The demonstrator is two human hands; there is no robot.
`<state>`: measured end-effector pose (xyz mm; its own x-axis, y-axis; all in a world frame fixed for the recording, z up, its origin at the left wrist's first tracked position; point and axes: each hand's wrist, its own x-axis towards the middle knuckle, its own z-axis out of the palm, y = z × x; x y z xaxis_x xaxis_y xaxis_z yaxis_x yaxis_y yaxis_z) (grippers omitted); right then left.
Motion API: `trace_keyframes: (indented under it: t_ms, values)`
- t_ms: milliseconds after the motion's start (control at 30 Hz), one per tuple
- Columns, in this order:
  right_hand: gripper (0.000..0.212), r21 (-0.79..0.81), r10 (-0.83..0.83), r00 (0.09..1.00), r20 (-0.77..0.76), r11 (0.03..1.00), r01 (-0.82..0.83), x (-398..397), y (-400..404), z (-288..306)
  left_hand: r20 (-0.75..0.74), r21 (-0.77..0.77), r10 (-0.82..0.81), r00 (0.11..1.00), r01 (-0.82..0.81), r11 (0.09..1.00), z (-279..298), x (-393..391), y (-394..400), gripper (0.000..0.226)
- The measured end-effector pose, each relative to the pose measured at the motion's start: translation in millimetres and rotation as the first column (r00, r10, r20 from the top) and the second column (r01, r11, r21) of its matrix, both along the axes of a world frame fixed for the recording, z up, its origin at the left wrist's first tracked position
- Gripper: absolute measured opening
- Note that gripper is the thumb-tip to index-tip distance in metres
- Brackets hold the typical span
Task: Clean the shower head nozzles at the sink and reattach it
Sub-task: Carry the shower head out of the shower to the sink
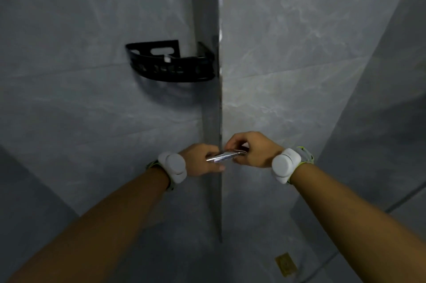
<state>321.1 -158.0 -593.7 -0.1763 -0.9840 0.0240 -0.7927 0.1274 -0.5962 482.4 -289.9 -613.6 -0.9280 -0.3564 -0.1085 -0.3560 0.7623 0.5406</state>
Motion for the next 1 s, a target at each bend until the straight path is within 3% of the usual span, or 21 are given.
trace_keyframes:
  t_ms: [133, 200, 267, 300, 433, 533, 667, 767, 900, 1000]
  values:
    - [0.022, 0.034, 0.099, 0.978, -0.184, 0.995, -0.094, 23, -28, 18, 0.116, 0.128, 0.053, 0.992, -0.068, 0.990, 9, 27, -12, 0.027]
    - [0.023, 0.066, 0.162, 0.957, -0.241, 0.986, -0.150, 36, -46, 28, 0.157, 0.075, 0.089, 0.984, -0.102, 0.992, 19, 37, -20, 0.027]
    - [0.022, 0.051, 0.204, 0.950, -0.238, 0.979, -0.197, 46, -59, 34, 0.105, 0.024, 0.154, 0.982, -0.158, 0.987, 23, 46, -26, 0.026]
    - [0.021, 0.011, 0.214, 0.957, -0.195, 0.976, -0.216, 52, -68, 41, 0.059, 0.028, 0.192, 0.980, -0.193, 0.981, 27, 55, -31, 0.024]
    - [0.010, -0.229, 0.165, 0.960, 0.227, 0.967, -0.112, 58, -96, 69, -0.014, 0.004, 0.328, 0.945, -0.328, 0.945, 40, 83, -48, 0.024]
    - [0.006, -0.340, 0.100, 0.946, 0.309, 0.940, 0.011, 58, -122, 92, -0.105, 0.018, 0.448, 0.888, -0.449, 0.894, 54, 99, -62, 0.030]
    - [0.028, -0.500, -0.028, 0.934, 0.357, 0.838, 0.217, 57, -152, 111, -0.202, 0.110, 0.564, 0.800, -0.554, 0.825, 60, 118, -73, 0.033]
    - [0.044, -0.549, -0.126, 0.956, 0.265, 0.795, 0.257, 53, -171, 124, -0.243, 0.104, 0.615, 0.751, -0.610, 0.786, 61, 129, -77, 0.035]
    - [0.058, -0.479, -0.249, 0.968, -0.042, 0.855, 0.200, 54, -193, 135, -0.245, 0.144, 0.673, 0.698, -0.660, 0.737, 59, 138, -79, 0.035]
    - [0.037, -0.431, -0.297, 0.939, -0.172, 0.880, 0.200, 54, -198, 139, -0.224, 0.211, 0.693, 0.686, -0.660, 0.721, 54, 140, -75, 0.034]
